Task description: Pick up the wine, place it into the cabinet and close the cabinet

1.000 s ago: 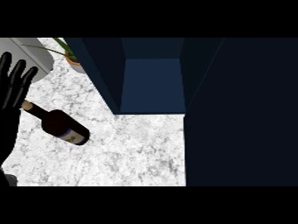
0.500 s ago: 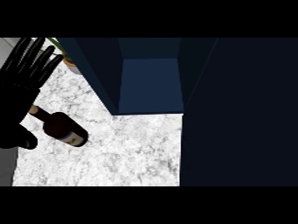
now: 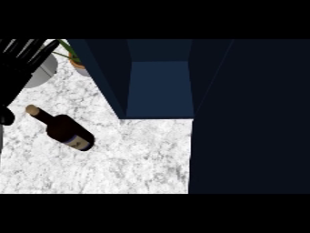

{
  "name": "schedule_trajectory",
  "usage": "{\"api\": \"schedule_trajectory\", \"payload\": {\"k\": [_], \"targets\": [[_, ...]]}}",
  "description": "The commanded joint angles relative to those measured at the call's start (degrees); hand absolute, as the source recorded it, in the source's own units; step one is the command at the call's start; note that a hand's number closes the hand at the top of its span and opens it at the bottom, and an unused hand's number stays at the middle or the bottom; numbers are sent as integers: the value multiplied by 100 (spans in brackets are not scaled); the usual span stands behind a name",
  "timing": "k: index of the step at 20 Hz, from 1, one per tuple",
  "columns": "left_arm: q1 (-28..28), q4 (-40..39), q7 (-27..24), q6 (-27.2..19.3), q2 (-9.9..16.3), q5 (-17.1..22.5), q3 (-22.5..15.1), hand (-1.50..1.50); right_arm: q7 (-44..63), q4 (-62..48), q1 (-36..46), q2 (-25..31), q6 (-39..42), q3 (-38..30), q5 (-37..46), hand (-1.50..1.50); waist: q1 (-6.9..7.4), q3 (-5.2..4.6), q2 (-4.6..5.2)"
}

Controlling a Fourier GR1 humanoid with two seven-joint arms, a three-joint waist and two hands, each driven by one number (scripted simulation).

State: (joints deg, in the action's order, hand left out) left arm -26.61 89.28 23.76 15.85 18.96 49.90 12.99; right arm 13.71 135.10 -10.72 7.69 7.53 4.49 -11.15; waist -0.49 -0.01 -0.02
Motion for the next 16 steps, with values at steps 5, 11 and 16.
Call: {"api": "schedule_trajectory", "payload": {"k": [5, 11, 16], "targets": [[-125, 197, 381, -321, 98, 208, 66, -150, 394, 235, 50, -18, 108, -172, -101, -150, 29, 1, -3], [653, 1027, 306, -309, -114, 40, -72, -150, 545, 546, -54, -228, 33, 38, 103, -150, 44, 1, -10], [514, 412, 137, 40, 14, -73, 76, -150, 256, 29, 103, -216, 285, -157, -27, -150, 28, 2, 0]]}}
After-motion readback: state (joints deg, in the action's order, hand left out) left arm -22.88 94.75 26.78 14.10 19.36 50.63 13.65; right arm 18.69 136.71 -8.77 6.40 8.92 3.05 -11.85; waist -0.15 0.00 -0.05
